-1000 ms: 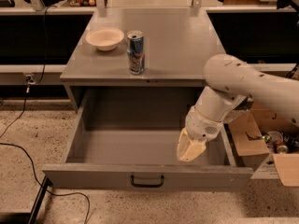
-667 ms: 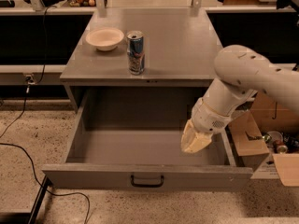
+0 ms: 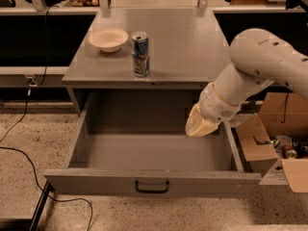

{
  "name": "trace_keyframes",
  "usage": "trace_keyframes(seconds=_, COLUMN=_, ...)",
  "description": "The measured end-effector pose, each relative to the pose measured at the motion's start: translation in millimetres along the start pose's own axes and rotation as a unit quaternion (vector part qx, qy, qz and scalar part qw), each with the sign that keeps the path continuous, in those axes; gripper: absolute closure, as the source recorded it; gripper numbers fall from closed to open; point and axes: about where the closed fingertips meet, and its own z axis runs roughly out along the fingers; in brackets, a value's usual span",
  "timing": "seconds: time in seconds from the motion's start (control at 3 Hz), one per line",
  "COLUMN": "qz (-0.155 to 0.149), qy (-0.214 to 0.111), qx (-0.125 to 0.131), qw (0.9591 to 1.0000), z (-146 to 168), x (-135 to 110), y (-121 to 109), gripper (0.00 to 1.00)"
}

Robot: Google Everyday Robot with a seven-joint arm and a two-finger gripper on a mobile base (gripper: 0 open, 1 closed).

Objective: Open top drawer

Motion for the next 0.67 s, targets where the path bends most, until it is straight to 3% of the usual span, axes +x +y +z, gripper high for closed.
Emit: trace_keyframes(seconds=0.67, qz=-0.001, qy=0.000, qx=-0.002, qw=1.0000, z=1.4, x=-1.1, y=1.3, gripper=0.34)
